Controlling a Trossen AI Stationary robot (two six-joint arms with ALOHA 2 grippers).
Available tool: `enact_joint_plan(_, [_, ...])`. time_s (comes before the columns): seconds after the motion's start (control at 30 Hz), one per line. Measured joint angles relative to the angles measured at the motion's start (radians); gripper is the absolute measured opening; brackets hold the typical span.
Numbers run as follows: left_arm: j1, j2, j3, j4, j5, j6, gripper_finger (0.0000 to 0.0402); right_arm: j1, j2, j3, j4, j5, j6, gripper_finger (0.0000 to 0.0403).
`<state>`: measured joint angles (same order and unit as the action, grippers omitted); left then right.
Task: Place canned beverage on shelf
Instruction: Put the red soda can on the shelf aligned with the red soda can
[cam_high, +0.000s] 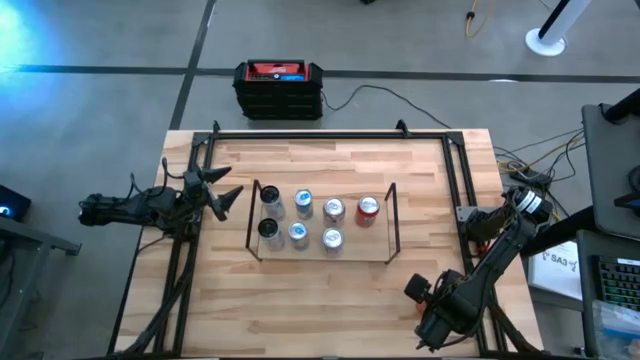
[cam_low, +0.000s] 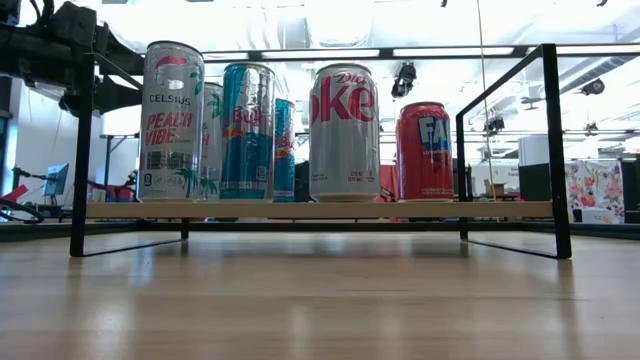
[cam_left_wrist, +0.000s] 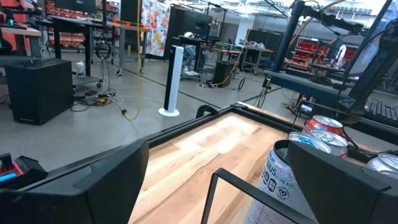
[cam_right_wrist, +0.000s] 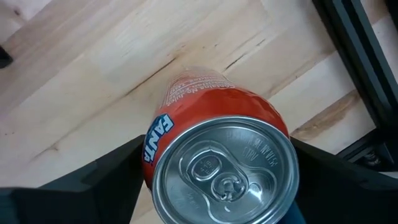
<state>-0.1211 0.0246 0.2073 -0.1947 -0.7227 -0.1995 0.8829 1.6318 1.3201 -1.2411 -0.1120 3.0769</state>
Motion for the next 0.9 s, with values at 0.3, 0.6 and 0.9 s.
enact_joint_plan(0.3, [0.000, 0.000, 0.000, 0.000, 0.000, 0.000, 0.0368, 0.000, -0.002, 0.000, 0.019, 0.008, -0.058, 0.0375])
enact_joint_plan(0.6, [0.000, 0.000, 0.000, 0.000, 0.000, 0.000, 0.0368, 0.000, -0.002, 0.000, 0.022, -0.029, -0.345, 0.0399])
enact_joint_plan(0.9, [0.000, 0.000, 0.000, 0.000, 0.000, 0.000, 0.0368, 0.001, -0.001, 0.000, 0.022, -0.015, -0.702, 0.0400])
